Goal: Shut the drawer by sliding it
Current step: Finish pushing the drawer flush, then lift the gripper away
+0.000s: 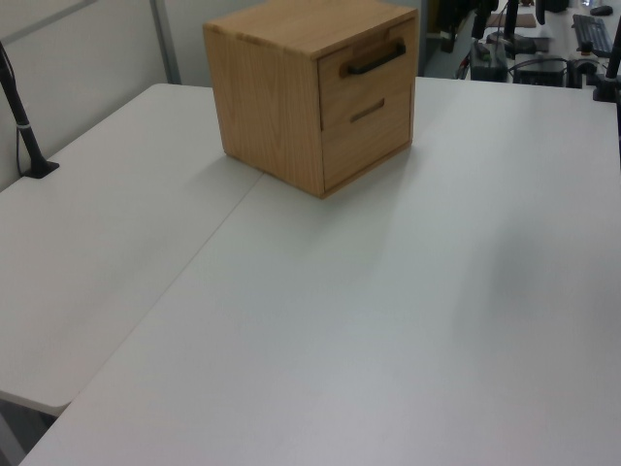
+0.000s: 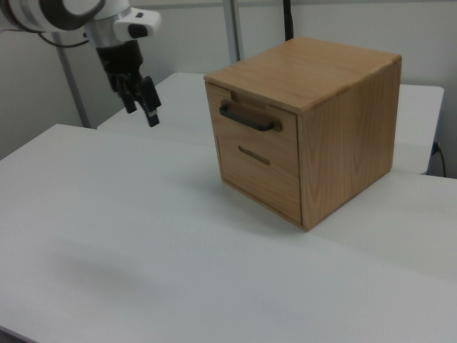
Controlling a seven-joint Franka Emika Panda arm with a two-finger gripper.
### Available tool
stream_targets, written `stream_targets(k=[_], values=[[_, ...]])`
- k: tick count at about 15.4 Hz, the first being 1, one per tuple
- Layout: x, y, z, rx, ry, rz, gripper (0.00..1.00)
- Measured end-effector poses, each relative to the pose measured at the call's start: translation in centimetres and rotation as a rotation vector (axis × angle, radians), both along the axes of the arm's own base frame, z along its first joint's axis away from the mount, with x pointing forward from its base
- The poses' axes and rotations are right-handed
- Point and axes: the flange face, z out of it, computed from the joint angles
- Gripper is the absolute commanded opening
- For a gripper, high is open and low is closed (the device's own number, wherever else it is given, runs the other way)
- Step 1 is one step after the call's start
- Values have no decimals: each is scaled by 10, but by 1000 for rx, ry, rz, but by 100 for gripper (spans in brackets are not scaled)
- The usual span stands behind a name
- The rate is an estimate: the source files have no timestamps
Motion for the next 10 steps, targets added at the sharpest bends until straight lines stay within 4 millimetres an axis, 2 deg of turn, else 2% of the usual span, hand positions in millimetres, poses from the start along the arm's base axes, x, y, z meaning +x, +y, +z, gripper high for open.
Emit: stream_targets(k=[2, 6, 10], values=[[-6, 3, -3, -7, 12, 82, 100], [-7, -13, -4, -29, 19, 280, 100], [-7, -18, -4, -34, 21, 327, 100]])
